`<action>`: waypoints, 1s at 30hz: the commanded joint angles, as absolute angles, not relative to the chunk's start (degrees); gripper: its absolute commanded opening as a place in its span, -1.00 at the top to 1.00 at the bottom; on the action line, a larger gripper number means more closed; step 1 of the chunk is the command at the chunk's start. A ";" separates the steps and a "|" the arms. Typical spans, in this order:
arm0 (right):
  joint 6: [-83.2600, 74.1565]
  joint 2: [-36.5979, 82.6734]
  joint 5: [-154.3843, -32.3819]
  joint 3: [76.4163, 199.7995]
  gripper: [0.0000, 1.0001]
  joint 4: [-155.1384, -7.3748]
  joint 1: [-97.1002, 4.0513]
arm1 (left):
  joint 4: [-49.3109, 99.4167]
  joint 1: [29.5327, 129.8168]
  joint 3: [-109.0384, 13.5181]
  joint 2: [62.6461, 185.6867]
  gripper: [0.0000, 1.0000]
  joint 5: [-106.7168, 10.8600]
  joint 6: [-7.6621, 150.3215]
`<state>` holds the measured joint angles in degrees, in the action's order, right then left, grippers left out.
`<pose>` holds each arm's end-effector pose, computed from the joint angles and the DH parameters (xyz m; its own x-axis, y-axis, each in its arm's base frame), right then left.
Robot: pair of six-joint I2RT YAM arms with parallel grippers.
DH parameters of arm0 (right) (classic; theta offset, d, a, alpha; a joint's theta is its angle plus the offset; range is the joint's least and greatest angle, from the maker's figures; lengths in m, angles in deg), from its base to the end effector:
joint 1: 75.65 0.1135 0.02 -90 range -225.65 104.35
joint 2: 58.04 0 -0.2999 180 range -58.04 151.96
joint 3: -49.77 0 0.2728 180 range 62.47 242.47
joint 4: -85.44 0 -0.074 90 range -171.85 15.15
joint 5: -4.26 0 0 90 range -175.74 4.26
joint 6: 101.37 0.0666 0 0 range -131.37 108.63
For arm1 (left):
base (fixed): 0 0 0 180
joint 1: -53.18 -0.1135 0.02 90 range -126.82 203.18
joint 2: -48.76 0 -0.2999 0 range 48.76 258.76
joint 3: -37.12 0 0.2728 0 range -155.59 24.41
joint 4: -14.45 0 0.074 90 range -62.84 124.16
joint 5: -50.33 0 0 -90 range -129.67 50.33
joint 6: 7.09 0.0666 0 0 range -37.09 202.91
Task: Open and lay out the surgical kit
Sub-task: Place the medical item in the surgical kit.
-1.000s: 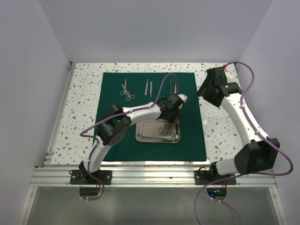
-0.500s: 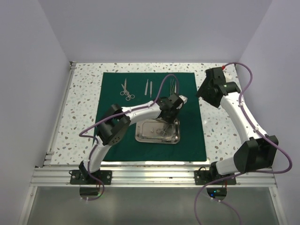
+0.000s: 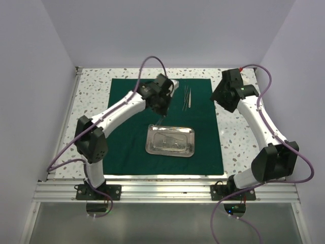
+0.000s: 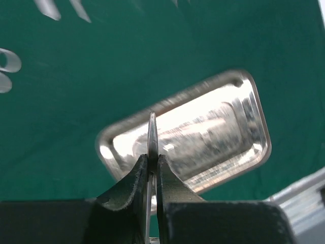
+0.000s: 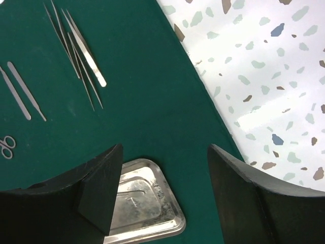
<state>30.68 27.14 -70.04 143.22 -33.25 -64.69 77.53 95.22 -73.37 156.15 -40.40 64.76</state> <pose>0.3449 0.0484 0.3412 -0.5981 0.5409 -0.5913 0.5081 0.8265 0.2421 0.3354 -0.3036 0.2927 -0.8211 0.3210 -0.4720 0.4405 0.8822 -0.1663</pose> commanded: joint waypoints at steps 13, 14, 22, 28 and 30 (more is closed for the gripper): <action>16.60 45.04 -81.17 162.74 -0.97 -31.87 -52.20 | 67.06 72.35 -91.04 170.03 1.00 -33.52 68.41; 14.06 47.84 -81.35 165.54 -0.97 -30.80 -49.84 | 66.88 71.73 -92.47 173.62 1.00 -33.08 68.41; 12.54 49.45 -82.93 161.97 -0.97 -30.26 -45.86 | 63.99 67.77 -99.25 184.63 1.00 -33.44 70.07; 5.08 49.09 -87.24 160.81 -0.97 -32.55 -42.79 | 62.75 66.36 -98.72 187.36 -0.21 -34.04 69.90; 2.18 49.97 -88.02 161.61 -0.97 -32.19 -41.20 | 63.80 66.18 -98.12 185.70 -0.46 -33.26 69.11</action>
